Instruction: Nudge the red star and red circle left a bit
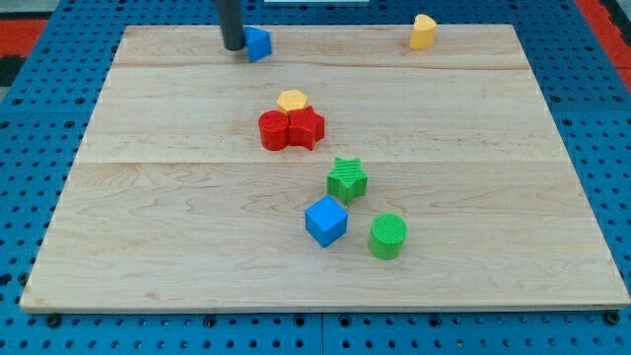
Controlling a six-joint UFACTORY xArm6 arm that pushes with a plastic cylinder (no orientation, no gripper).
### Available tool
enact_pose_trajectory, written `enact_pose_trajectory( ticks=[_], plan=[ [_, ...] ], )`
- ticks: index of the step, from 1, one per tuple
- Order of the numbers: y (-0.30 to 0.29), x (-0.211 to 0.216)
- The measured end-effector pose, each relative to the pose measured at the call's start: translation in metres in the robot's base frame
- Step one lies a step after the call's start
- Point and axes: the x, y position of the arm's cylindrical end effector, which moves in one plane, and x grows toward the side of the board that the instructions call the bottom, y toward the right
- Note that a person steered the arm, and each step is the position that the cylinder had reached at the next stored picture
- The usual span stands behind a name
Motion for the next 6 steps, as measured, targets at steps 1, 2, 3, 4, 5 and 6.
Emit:
enact_pose_trajectory(
  ticks=[1, 2, 3, 4, 5, 6],
  plan=[
    [0.039, -0.003],
    [0.093, -0.003],
    [0.116, -0.004],
    [0.12, 0.01],
    [0.13, 0.11],
    [0.085, 0.148]
  ],
)
